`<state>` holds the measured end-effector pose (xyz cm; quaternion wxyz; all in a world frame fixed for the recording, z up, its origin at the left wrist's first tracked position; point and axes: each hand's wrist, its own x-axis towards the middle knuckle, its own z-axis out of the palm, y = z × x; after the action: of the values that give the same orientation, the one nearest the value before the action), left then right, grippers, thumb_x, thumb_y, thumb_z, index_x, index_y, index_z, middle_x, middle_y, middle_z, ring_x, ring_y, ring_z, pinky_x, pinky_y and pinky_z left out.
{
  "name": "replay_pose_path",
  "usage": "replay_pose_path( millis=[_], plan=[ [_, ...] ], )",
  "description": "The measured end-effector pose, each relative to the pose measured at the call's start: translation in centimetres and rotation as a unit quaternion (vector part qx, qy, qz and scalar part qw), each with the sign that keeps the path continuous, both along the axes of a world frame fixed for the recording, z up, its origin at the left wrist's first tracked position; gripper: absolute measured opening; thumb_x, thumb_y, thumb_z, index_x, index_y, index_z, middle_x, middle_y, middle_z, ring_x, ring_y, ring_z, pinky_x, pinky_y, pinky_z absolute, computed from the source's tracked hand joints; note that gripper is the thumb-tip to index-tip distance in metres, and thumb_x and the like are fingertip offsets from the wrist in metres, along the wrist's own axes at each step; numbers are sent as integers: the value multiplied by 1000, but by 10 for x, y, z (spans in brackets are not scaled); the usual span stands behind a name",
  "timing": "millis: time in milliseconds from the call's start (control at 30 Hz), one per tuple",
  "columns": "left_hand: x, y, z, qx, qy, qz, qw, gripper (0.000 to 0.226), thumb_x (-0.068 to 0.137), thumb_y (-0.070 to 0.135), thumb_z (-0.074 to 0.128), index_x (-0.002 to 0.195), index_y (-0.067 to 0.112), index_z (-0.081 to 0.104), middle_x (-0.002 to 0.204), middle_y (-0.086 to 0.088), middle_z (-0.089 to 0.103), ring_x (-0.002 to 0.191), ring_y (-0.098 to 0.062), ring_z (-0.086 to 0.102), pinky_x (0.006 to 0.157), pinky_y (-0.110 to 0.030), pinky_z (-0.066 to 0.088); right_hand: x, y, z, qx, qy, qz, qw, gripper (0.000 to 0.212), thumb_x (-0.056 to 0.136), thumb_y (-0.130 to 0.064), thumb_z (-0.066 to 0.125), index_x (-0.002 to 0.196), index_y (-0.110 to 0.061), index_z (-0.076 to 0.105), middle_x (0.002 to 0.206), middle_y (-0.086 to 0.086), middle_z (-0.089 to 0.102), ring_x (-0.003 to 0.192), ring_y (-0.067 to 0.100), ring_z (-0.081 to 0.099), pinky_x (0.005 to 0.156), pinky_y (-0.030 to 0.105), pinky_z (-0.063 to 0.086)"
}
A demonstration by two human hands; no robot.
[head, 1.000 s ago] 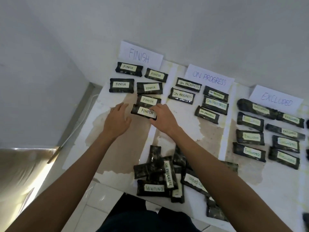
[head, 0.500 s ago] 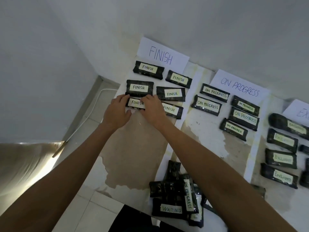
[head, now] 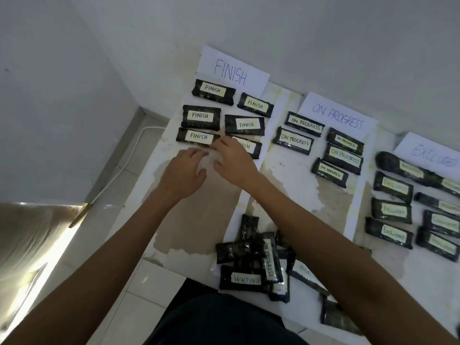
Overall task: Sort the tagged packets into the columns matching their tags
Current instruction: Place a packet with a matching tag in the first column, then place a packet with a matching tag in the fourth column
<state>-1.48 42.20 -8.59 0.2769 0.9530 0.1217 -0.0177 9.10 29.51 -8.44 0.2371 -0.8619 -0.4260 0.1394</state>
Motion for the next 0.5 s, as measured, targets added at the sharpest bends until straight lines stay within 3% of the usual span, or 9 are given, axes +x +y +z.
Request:
replay_pose_path(
  millis=[267, 500],
  plan=[
    [-66, -79, -8, -55, 56, -53, 996, 41, 84, 11, 56, 125, 8, 55, 125, -15, 55, 107, -34, 53, 88, -41, 45, -57, -89, 23, -44, 50, -1, 998, 34, 85, -7, 58, 119, -6, 59, 121, 15, 57, 110, 32, 51, 91, 42, 46],
    [-117, -130, -33, -57, 103, -142, 983, 67, 63, 30, 73, 125, 10, 55, 107, -16, 55, 95, -32, 53, 80, -40, 50, -94, -151, 18, -68, 79, -32, 994, 35, 83, -6, 58, 118, -6, 61, 117, 13, 59, 108, 30, 52, 92, 37, 42]
  ],
)
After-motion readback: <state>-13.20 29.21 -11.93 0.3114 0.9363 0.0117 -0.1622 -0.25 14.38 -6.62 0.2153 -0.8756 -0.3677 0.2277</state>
